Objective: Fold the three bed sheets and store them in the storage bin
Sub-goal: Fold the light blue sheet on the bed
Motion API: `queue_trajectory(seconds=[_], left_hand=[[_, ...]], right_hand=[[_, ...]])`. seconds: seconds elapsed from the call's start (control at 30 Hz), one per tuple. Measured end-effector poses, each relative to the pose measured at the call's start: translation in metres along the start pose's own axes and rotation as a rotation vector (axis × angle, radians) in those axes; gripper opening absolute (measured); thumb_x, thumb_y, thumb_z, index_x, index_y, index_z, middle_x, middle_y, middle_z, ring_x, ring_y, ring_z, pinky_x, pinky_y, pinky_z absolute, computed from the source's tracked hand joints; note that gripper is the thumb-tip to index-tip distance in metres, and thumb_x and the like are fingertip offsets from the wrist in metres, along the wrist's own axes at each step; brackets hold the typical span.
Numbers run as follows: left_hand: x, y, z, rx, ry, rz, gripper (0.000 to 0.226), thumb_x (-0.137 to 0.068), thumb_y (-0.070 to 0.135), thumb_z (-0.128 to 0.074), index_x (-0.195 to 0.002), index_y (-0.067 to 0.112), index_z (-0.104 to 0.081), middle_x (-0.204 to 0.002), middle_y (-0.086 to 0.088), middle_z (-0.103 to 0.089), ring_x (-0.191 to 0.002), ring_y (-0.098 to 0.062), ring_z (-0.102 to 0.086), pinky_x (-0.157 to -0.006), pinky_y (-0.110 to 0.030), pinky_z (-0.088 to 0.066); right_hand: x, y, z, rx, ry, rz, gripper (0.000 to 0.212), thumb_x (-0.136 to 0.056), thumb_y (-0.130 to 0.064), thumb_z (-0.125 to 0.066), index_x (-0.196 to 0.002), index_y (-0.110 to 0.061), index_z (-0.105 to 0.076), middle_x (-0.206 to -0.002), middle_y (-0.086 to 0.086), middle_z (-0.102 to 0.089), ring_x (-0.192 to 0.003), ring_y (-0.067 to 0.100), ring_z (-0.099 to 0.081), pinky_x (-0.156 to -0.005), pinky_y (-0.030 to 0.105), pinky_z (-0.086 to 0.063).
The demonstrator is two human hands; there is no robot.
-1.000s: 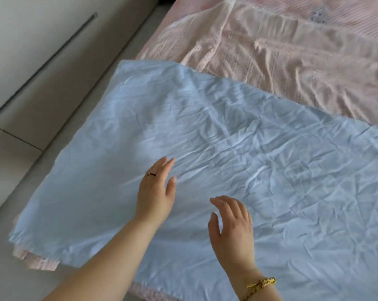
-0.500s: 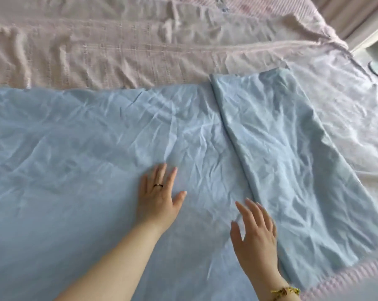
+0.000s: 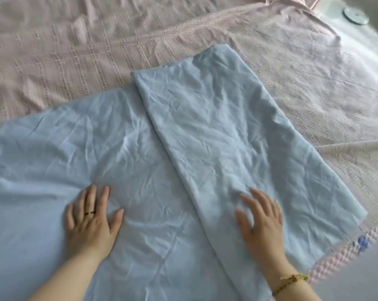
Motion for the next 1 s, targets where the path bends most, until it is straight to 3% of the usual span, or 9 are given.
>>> queue_trajectory(seconds=[0.07,0.17,0.33,0.43,0.6,0.73,0.83,0.9,1.0], left_hand=[[0.001,-0.001,-0.001,-0.016,0.060,-0.003,0.067,-0.079,0.049,-0.033,-0.119,0.000,-0.056,-0.123,-0.030,-0.055,-0.119,-0.031,-0.031,-0.106,-0.029,-0.009],[0.001,-0.001,-0.001,-0.031,0.066,0.020,0.071,-0.075,0.047,-0.032,-0.122,0.000,-0.055,-0.128,-0.028,-0.052,-0.123,-0.034,-0.034,-0.098,-0.034,-0.015],[0.001,0.001,0.001,-0.051,-0.014,0.082,0.088,-0.068,0.060,-0.017,-0.137,0.011,-0.043,-0.147,-0.016,-0.035,-0.138,-0.030,-0.027,-0.107,-0.035,-0.008],[-0.002,0.006,0.008,-0.017,-0.093,0.109,0.077,-0.077,0.057,-0.027,-0.141,0.015,-0.035,-0.151,-0.012,-0.026,-0.141,-0.026,-0.019,-0.110,-0.037,-0.007],[-0.017,0.033,0.041,0.335,-0.083,0.232,0.054,-0.089,0.017,-0.056,-0.138,0.003,-0.037,-0.145,-0.022,-0.034,-0.132,-0.035,-0.034,-0.109,-0.040,-0.024],[-0.046,0.118,0.076,0.774,-0.058,0.115,0.053,-0.093,0.015,-0.049,-0.142,0.008,-0.029,-0.141,-0.009,-0.037,-0.119,-0.023,-0.047,-0.092,-0.012,-0.030],[-0.070,0.186,0.088,1.004,-0.278,0.033,0.065,-0.093,0.039,-0.042,-0.147,0.026,-0.007,-0.150,-0.003,-0.023,-0.134,-0.021,-0.034,-0.109,-0.035,-0.033],[-0.079,0.212,0.089,0.984,-0.414,0.002,0.072,-0.091,0.045,-0.044,-0.146,0.034,0.002,-0.152,-0.007,-0.020,-0.134,-0.026,-0.034,-0.105,-0.035,-0.035],[-0.086,0.223,0.080,0.724,-0.450,-0.111,0.073,-0.093,0.014,-0.042,-0.145,0.037,0.003,-0.145,-0.014,-0.030,-0.124,-0.029,-0.043,-0.095,-0.028,-0.037]], right_hand=[[-0.031,0.036,0.036,-0.001,0.094,-0.239,0.054,-0.087,-0.045,-0.036,-0.118,-0.007,-0.059,-0.137,0.018,-0.046,-0.130,0.029,-0.032,-0.109,0.041,-0.017],[-0.064,0.098,0.070,0.158,-0.062,-0.591,0.056,-0.092,-0.031,-0.047,-0.143,-0.013,-0.029,-0.155,0.008,-0.012,-0.143,0.025,-0.006,-0.115,0.037,-0.001],[-0.077,0.146,0.076,-0.030,-0.295,-0.796,0.063,-0.085,-0.026,-0.062,-0.139,-0.008,-0.034,-0.134,0.021,-0.045,-0.124,0.039,-0.041,-0.102,0.046,-0.031],[-0.085,0.130,0.084,-0.103,-0.222,-0.694,0.031,-0.085,-0.014,-0.060,-0.115,-0.004,-0.055,-0.097,0.017,-0.057,-0.091,0.030,-0.054,-0.077,0.035,-0.039],[-0.088,0.059,0.099,-0.212,-0.143,-0.394,0.017,-0.084,-0.008,-0.057,-0.099,-0.014,-0.059,-0.083,0.009,-0.058,-0.080,0.032,-0.054,-0.067,0.031,-0.036],[-0.070,-0.008,0.096,-0.122,-0.246,-0.192,0.035,-0.086,-0.020,-0.054,-0.118,-0.030,-0.056,-0.096,0.004,-0.066,-0.091,0.029,-0.060,-0.072,0.031,-0.042],[-0.052,-0.050,0.090,-0.089,-0.275,-0.097,0.040,-0.089,-0.027,-0.050,-0.128,-0.040,-0.047,-0.104,-0.001,-0.067,-0.096,0.023,-0.060,-0.072,0.027,-0.039],[-0.035,-0.070,0.086,-0.120,-0.260,-0.057,0.040,-0.091,-0.030,-0.048,-0.129,-0.043,-0.044,-0.108,-0.006,-0.066,-0.099,0.019,-0.060,-0.067,0.023,-0.033],[-0.014,-0.087,0.073,-0.247,-0.231,-0.022,0.039,-0.091,-0.037,-0.040,-0.129,-0.044,-0.044,-0.108,-0.013,-0.066,-0.100,0.012,-0.060,-0.061,0.017,-0.029]])
Point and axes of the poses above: each hand's wrist, its own x-axis away from the middle knuckle, its own z-axis out of the back of the hand, y = z × x, the point moved 5 cm from there along -x, towards the middle knuckle
